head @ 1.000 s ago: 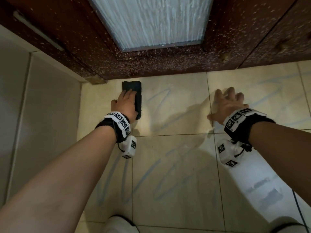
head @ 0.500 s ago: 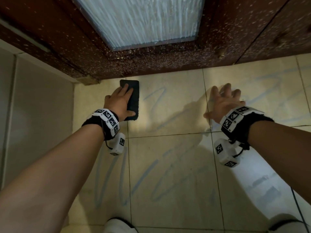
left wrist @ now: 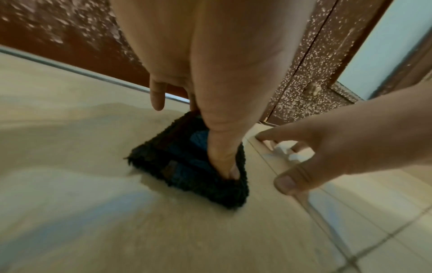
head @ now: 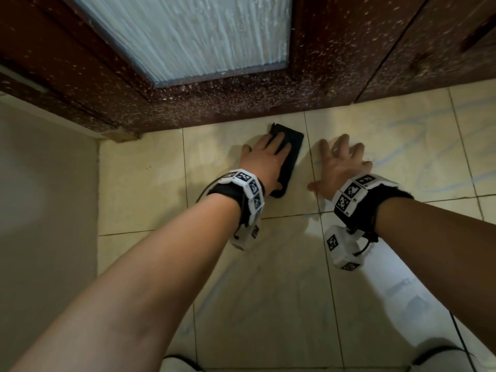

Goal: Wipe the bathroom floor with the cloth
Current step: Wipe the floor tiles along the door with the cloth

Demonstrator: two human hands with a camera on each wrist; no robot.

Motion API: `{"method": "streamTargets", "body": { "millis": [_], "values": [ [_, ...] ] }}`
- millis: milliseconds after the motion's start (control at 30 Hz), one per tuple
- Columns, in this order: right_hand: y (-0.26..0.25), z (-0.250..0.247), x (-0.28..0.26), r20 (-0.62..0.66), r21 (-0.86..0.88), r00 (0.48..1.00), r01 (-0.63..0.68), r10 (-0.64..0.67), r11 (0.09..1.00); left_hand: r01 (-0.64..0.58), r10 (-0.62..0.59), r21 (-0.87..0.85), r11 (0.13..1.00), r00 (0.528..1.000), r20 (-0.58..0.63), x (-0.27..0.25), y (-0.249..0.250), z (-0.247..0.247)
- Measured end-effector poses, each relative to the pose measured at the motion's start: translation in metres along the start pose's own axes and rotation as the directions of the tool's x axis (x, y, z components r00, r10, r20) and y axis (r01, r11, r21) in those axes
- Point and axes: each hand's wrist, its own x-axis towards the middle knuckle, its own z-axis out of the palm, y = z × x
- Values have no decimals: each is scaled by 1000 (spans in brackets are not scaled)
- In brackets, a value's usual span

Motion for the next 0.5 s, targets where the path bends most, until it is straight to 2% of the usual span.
{"method": "streamTargets", "body": {
  "millis": [100,267,400,500],
  "values": [
    [-1,0,0,11,-5,1000,-1,1,1000,37,-37,3,999,999,16,4,12,0],
    [0,0,-1,-3,-8,1000,6,-6,1000,67,-67,-7,998,998,1,-2,3,6],
    [0,-3,-2,31,-2,999,9,-9,1000,101,-102,-40,994,995,-14,-18,-27,13],
    [-1,-6,-2,47,8,999,2,-3,1000,180,-180,-27,983,984,-1,-35,-66,18]
  ]
}}
